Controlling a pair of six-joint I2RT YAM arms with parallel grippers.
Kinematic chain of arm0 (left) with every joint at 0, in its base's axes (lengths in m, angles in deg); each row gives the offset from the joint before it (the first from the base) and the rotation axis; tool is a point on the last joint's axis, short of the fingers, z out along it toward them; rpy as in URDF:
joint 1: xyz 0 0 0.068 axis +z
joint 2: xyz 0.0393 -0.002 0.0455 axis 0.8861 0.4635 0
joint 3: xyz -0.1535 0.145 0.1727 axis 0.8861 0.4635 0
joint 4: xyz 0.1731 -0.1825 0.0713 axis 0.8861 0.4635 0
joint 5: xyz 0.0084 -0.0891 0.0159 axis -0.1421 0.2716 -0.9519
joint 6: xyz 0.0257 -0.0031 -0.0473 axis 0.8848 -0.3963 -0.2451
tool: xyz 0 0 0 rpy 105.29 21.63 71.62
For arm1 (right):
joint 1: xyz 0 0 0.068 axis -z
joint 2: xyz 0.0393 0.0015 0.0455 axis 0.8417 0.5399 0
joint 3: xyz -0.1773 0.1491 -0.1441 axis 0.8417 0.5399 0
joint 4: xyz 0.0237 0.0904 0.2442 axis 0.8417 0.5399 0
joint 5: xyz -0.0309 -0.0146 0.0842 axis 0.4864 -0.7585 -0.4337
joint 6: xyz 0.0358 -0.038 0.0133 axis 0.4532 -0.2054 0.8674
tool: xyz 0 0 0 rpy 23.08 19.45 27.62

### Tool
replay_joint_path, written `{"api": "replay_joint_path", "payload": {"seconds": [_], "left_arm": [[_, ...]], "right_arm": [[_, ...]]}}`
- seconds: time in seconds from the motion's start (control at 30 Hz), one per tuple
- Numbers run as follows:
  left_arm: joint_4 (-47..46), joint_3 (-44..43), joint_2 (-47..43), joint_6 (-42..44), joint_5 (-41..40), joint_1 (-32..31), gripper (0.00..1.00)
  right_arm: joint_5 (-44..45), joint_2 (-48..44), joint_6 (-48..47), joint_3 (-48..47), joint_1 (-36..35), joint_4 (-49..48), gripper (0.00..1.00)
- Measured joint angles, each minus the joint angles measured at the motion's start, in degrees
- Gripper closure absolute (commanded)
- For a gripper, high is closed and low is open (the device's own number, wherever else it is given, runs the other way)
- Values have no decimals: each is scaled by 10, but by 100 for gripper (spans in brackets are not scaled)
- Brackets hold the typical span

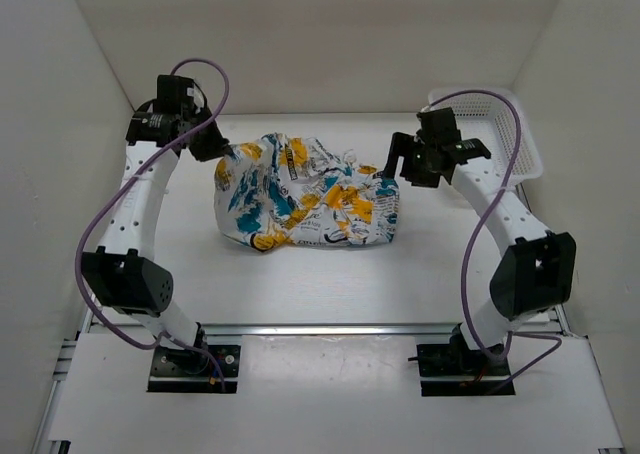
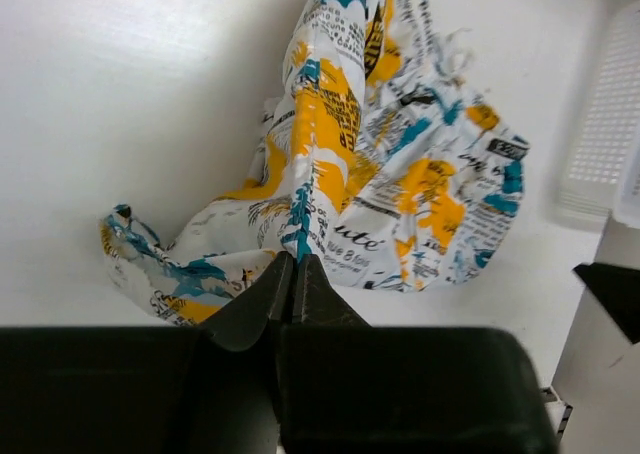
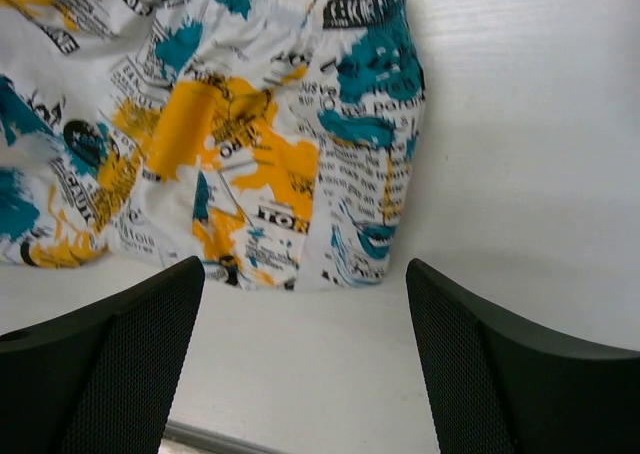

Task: Fold and stack the shorts
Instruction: Flatten the shorts out

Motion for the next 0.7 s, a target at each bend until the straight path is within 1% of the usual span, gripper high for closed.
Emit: {"api": "replay_joint_path", "payload": {"seconds": [0.03,0.1,0.23,0.33,0.37,0.4,0.47,0.5,0.57,0.6,0.63,0.7], "left_arm": [[4,10,-3,1,-1,3,90],[10,29,0,3,-4,9,90],[20,44,10,4,-10,12,90],[28,42,11,5,-12,13,90],[30,41,11,6,-14,13,90],[32,39,11,7,-14,15,90],[34,34,11,9,-15,19,90],[35,31,11,10,-15,24,90],[36,28,11,12,-15,31,90],[38,24,11,13,-15,36,90],[40,20,11,14,-15,39,90],[49,5,11,16,-15,46,90]], "right_arm": [[3,20,-1,-17,-3,0,14],[16,67,-2,-52,-8,0,11],[39,184,-3,-110,-12,10,10],[54,246,1,-122,-12,15,10],[59,259,2,-122,-12,21,11],[63,271,3,-122,-12,26,14],[67,286,5,-122,-12,29,25],[69,292,5,-122,-12,29,47],[65,298,2,-122,-12,27,84],[57,299,6,-122,-12,24,97],[51,300,11,-122,-12,22,100],[40,296,16,-122,-12,16,100]]}}
